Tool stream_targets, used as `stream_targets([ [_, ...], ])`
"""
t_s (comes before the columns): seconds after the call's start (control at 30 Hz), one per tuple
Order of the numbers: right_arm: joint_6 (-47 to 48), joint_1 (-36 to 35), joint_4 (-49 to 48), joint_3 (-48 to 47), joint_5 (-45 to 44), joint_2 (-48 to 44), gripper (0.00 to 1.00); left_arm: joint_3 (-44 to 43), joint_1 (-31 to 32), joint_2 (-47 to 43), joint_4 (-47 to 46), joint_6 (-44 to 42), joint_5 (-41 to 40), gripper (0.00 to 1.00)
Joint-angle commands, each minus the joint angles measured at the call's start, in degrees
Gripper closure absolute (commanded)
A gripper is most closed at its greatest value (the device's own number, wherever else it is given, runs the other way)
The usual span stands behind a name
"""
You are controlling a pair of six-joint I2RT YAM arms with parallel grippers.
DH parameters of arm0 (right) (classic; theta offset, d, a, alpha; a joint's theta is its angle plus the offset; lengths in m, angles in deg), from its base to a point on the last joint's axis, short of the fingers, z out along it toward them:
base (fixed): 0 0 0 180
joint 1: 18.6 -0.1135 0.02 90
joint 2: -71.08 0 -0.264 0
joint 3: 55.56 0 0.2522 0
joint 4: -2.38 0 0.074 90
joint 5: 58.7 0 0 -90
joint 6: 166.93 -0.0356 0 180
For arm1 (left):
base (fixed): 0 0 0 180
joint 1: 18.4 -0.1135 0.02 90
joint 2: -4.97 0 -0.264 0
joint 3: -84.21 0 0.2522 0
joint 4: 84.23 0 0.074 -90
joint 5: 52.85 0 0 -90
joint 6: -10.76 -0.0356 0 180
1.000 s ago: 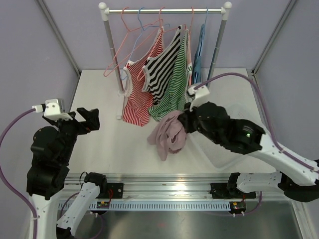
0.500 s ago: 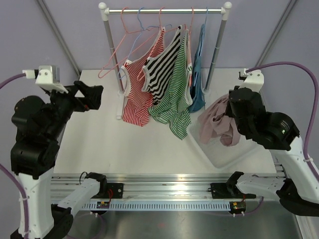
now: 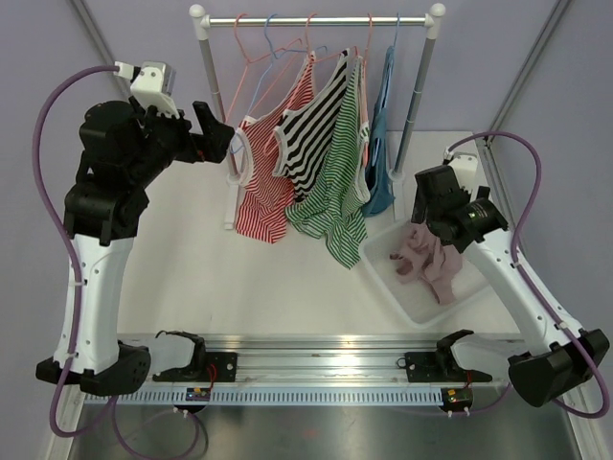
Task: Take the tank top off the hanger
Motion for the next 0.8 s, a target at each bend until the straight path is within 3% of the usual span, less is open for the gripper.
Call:
stream_targets([
  [0.0, -2.85, 0.35, -3.00, -1.99, -2.11, -3.04, 0.01, -2.94, 0.30, 2.76, -5.57, -4.42, 4.06, 0.01],
  [0.1, -0.84, 0.35, -3.08, -3.58, 1.39, -5.67, 0.00, -5.84, 0.30, 5.76, -5.22, -5.39, 6.08, 0.01],
  [0.23, 5.22, 0.26, -8.00, -1.47, 20.45, -11.46, 0.01, -9.01, 0.39, 11.37, -5.66, -5.83, 7.05, 0.01],
  [0.4, 5.50, 0.26, -12.48, 1.34, 37.92, -16.83, 0.04, -11.82, 0.74, 17.01, -7.33, -6.79, 7.14, 0.16],
  [0.6, 6.37, 0.26, -15.47, 2.66, 51.13, -19.64, 0.05, -15.86, 1.79, 24.30, -9.88, -8.47, 3.98, 0.19],
  [0.77, 6.64, 0.26, -16.00, 3.72, 54.58, -22.11, 0.05, -18.41, 2.06, 29.13, -9.88, -10.75, 1.95, 0.27],
])
